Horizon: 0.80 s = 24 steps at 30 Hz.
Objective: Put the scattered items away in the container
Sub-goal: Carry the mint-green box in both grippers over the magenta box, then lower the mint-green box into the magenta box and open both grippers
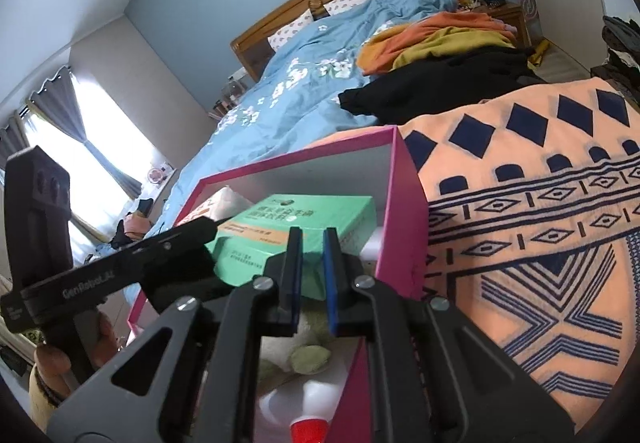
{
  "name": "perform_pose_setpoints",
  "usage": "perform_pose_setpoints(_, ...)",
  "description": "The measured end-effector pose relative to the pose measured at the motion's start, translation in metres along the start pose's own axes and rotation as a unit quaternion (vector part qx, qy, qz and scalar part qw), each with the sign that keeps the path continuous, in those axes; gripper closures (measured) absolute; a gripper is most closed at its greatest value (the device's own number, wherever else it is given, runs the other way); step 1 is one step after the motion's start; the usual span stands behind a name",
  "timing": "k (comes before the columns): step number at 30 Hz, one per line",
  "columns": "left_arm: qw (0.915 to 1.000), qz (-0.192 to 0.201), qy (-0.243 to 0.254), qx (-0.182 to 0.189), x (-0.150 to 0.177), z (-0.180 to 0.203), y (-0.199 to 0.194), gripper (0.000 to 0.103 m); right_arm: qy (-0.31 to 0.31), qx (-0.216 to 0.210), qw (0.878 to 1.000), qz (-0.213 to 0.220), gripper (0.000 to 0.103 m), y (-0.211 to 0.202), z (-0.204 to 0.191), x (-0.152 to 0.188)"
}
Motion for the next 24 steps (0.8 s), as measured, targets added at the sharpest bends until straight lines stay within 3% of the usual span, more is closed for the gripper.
perform_pose_setpoints(14,0.9985,0.020,0.050,0.015,0.011,0.011,-0.016,0.074,-0.089,0.060,0.994,0.008,0.085,-0.015,-0.020,0.004)
perform_pose_setpoints(18,0.9981,0.023,0.053,0.024,0.015,0.014,-0.020,0.072,-0.109,0.057,0.992,-0.004,0.085,-0.010,-0.029,0.014)
perform_pose_setpoints(20,0.9977,0.030,0.055,0.026,0.018,0.015,-0.023,0.059,-0.110,0.057,0.992,-0.011,0.083,-0.008,-0.030,0.019)
perform_pose_setpoints(22,0.9970,0.044,0.058,0.025,0.022,0.015,-0.029,0.036,-0.108,0.057,0.992,-0.013,0.082,-0.007,-0.030,0.024)
perform_pose_setpoints(24,0.9966,0.054,0.054,0.031,0.024,0.015,-0.034,0.028,-0.110,0.056,0.992,-0.015,0.078,-0.008,-0.032,0.028)
Point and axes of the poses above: each gripper's, at about its wrist camera, not at the fingertips, and y roughly the way its jaws point, z to its right, x to its underside, the point moved 9 cm from there along y, roughly the way its jaws point, and after that the axes turned 14 degrees about -y, right-handed, at the moved point
